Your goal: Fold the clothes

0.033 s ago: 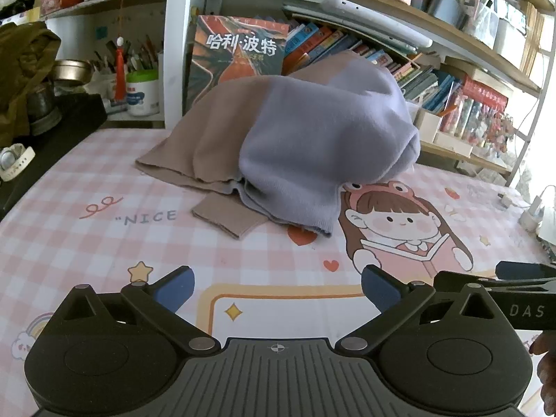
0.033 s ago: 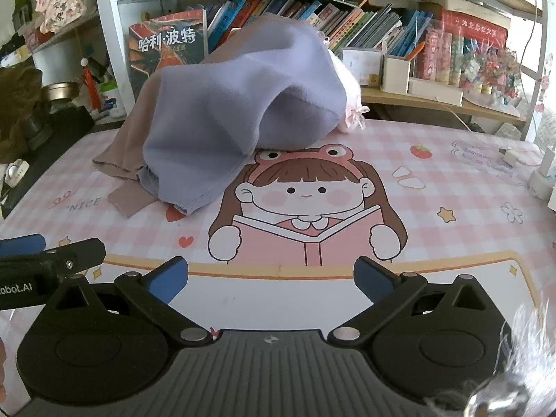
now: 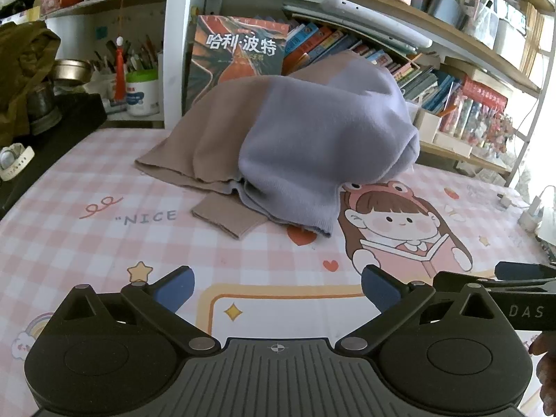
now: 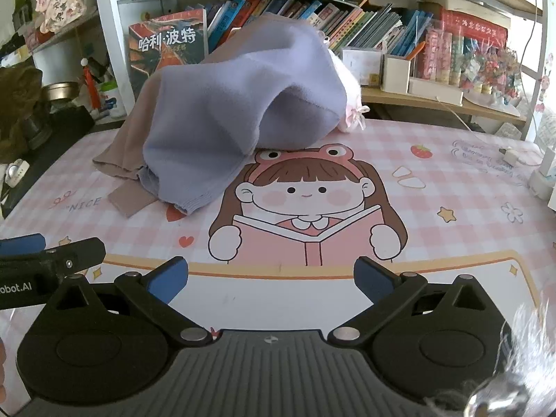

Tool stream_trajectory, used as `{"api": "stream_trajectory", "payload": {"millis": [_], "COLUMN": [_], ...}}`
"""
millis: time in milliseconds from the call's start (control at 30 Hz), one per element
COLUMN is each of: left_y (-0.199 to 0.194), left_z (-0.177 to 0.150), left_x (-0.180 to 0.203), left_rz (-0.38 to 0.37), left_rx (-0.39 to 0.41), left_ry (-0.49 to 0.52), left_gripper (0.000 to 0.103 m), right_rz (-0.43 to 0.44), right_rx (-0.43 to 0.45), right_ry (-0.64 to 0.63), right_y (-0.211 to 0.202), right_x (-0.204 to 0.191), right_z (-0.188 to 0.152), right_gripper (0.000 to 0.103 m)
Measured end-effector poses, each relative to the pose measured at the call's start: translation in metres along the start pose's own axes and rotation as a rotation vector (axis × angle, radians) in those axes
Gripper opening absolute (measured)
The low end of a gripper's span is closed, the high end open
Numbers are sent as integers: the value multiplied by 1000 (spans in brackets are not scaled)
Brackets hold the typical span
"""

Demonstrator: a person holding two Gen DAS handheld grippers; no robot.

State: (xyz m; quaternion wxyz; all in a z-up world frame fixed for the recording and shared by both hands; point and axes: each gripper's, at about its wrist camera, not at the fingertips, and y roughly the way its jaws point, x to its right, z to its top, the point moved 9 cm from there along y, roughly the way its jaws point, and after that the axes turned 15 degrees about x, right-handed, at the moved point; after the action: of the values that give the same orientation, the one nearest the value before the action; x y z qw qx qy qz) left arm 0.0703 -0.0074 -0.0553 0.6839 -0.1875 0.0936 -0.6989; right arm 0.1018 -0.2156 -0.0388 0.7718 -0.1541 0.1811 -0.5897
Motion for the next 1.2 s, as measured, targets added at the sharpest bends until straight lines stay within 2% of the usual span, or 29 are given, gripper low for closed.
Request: {"api": "stream_trajectory", "payload": {"millis": [100,400,1200], "left_y": [0,-3,-4], "left_z": [-2,-1,-1], "left_x": [0,3,1], "left_rz": [-13,-12,-11], "left_rx": [-18,-18,-12], "left_ry": [-30,1,-14], "left_gripper": [103,103,103], "right_rz": [-2,-4,6], "right_rx": [-2,-7,-10], "right_ry": [-2,0,2], "right_y": [-1,-1,-3], "right_x": [0,0,-1], "right_z": [-1,-3,-5], "right_gripper": [103,103,103]}}
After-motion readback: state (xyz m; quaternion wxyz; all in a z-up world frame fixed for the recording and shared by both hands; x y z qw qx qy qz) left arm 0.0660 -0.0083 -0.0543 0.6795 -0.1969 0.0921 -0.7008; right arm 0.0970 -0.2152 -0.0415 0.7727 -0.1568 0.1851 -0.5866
